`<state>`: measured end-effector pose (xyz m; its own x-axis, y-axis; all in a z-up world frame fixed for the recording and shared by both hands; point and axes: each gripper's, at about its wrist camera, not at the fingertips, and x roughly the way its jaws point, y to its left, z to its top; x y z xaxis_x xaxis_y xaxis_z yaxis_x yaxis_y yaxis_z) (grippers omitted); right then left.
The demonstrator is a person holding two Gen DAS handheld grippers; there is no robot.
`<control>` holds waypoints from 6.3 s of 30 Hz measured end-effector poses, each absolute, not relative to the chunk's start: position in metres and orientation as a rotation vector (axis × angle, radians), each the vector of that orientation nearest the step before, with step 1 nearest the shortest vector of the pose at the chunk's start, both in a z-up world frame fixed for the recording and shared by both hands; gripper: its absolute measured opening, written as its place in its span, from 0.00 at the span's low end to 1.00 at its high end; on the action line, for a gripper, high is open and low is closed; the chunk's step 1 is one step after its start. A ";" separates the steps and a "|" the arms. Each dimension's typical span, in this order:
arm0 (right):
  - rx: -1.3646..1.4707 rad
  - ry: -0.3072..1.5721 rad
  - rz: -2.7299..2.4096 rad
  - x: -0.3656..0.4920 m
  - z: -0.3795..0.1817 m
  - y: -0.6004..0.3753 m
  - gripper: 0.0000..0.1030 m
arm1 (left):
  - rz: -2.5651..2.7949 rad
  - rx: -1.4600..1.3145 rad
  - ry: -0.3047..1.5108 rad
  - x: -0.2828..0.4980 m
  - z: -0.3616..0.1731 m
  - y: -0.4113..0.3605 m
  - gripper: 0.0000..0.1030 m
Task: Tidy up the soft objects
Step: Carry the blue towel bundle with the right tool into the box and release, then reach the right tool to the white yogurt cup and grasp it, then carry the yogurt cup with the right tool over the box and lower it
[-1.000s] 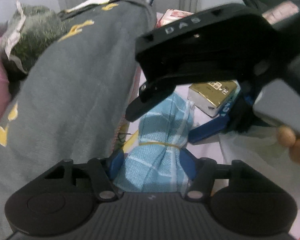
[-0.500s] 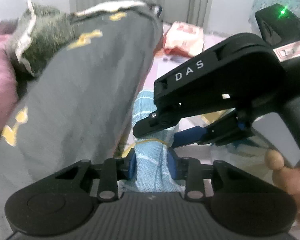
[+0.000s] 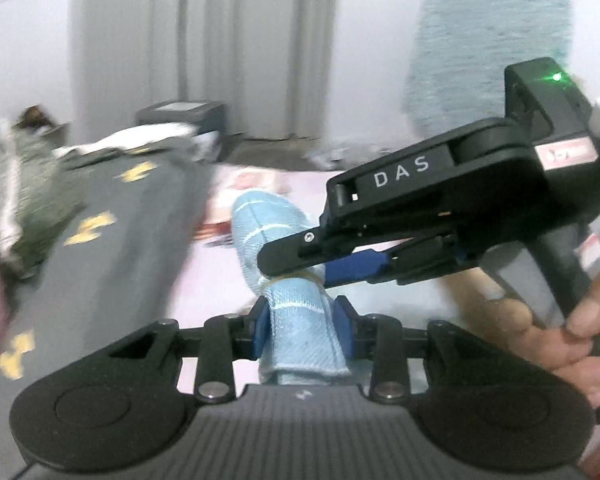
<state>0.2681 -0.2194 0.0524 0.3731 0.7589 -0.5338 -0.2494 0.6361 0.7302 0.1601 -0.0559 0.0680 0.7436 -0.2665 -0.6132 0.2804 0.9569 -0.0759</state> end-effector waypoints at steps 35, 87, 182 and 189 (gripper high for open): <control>0.072 0.971 -0.079 0.162 0.035 -0.505 0.73 | -0.622 -0.170 0.711 0.153 0.059 -0.170 0.67; 0.301 1.226 0.867 0.186 -0.040 -0.146 0.36 | -0.100 0.026 0.778 0.051 -0.054 -0.014 0.65; 0.962 1.425 0.279 0.121 -0.078 -0.485 0.49 | -0.441 -0.266 0.803 0.115 0.006 -0.052 0.64; 1.154 1.283 0.253 0.109 -0.080 -0.506 0.49 | -0.465 -0.233 0.791 0.105 0.004 -0.063 0.64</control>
